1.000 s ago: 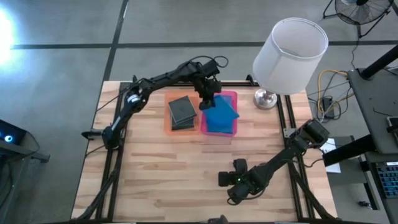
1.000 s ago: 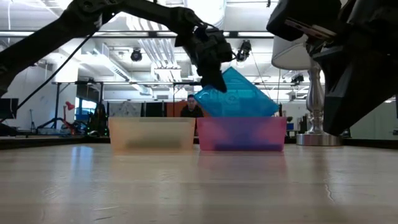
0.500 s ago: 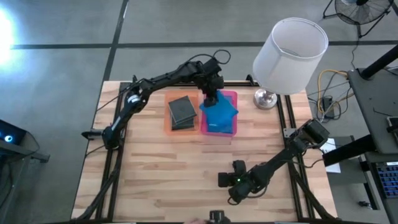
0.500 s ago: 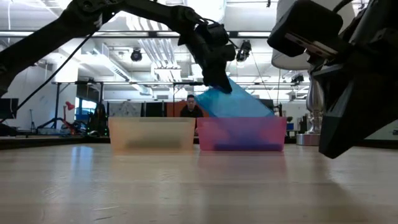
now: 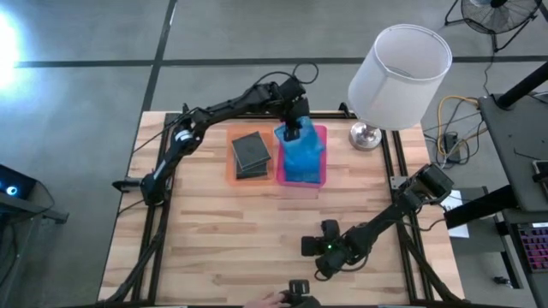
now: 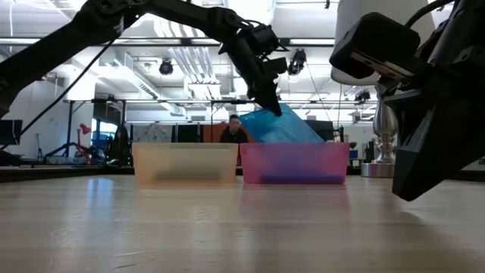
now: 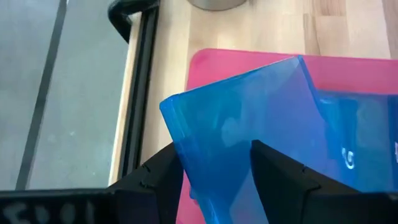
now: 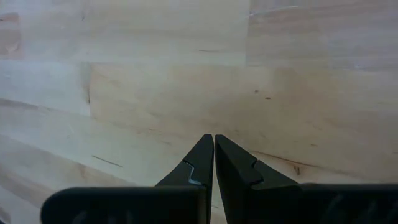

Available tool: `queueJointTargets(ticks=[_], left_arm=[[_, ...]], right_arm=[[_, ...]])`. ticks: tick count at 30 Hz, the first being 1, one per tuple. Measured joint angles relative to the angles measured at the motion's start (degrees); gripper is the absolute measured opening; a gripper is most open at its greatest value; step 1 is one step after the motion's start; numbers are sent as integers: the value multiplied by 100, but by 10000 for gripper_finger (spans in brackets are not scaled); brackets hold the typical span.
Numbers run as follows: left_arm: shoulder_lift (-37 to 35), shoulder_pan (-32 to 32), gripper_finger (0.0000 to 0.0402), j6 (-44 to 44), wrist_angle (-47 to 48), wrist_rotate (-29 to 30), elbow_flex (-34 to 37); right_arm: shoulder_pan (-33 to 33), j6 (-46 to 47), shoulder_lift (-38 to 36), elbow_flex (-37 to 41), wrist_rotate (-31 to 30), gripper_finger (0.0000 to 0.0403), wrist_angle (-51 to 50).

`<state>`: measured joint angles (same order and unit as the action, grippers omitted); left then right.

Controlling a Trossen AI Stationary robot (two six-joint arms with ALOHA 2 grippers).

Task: Pick & place jewel cases by type
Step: Put the blue CD case into the pink bin

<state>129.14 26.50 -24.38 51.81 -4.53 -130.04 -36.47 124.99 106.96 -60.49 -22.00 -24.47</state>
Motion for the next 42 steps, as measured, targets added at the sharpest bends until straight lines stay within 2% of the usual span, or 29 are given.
queueJointTargets(ticks=[2, 4, 6, 8, 10, 14, 16, 20, 22, 25, 27, 28, 30, 34, 36, 42], left_arm=[[0, -33, 159, -82, -80, 166, 60], [0, -110, 159, -303, -167, 796, 148], [0, -184, 159, -610, -298, 1687, 275], [0, -212, 159, -798, -295, 1976, 395], [11, -244, 159, -579, -291, 1873, 445], [-43, -286, 159, 172, -455, 823, 417], [-81, -345, 159, 131, -602, 951, 396], [-94, -449, 159, -611, -741, 1845, 394], [-119, -510, 159, -688, -912, 2407, 398], [-197, -549, 159, -2, -1005, 3522, 390], [-223, -506, 158, 624, -491, 3988, 382], [-248, -468, 158, 938, -10, 4020, 384], [-264, -390, 158, 1593, 1196, 3739, 394], [-287, -204, 158, 2498, 3028, 2091, 434], [-297, -160, 158, 2578, 2936, 1715, 585], [-302, -108, 158, 2603, 2112, 1309, 1120]], right_arm=[[0, 1, 0, 26, 1, 13, 71], [2, 16, 0, 73, 2, 13, 188], [1, 80, 0, 122, 2, 13, 276], [1, 121, 0, 169, 2, 13, 373], [1, 126, 0, 190, 2, 13, 380], [2, 170, 0, 193, 2, 13, 413], [2, 170, 0, 195, 2, 13, 416], [2, 170, 0, 195, 2, 13, 426], [2, 170, 0, 198, 0, 13, 429], [2, 173, 0, 219, 0, 13, 426], [2, 170, 0, 221, 0, 13, 429], [2, 170, 0, 222, -1, 13, 428], [2, 170, 0, 228, -3, 13, 429], [0, 159, 0, 254, -18, 13, 438], [0, 137, 0, 271, -50, 13, 440], [0, 82, -4, 293, -68, 13, 442]])
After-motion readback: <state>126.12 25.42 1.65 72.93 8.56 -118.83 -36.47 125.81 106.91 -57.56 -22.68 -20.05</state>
